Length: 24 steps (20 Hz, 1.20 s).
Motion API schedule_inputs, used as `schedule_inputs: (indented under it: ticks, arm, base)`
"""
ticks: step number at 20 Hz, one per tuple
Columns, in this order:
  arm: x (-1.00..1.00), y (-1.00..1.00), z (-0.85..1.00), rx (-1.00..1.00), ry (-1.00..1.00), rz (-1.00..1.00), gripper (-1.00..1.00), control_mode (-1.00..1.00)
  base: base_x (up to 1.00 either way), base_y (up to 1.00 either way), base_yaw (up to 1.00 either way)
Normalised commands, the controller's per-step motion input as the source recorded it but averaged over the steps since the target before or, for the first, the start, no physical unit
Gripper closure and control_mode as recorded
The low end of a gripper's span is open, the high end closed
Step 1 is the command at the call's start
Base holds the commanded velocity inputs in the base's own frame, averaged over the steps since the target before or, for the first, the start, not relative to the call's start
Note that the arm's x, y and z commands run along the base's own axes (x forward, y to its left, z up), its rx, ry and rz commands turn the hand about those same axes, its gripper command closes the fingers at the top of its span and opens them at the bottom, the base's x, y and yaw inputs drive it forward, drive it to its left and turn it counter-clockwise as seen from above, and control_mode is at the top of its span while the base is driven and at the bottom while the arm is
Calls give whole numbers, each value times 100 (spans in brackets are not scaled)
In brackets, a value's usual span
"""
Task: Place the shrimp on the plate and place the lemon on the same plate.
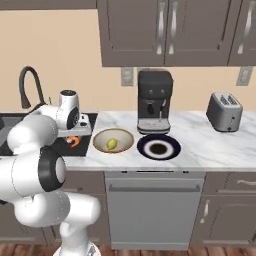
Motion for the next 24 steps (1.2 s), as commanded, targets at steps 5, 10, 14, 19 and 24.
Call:
schedule_inputs:
  ticks: [5, 10, 14, 19, 24]
  arm:
    - [0, 0, 0, 0, 0, 0, 100, 100]
    - [0, 0, 0, 0, 0, 0, 100, 100]
    - [0, 0, 0, 0, 0, 0, 100, 100]
    - [0, 0, 0, 0, 0, 0, 100, 100]
    - [0, 0, 0, 0, 0, 0, 100, 100]
  base:
    - [47, -52, 15]
    - [49, -51, 14]
    - [46, -52, 13]
    - [27, -55, 14]
    - [27, -52, 12]
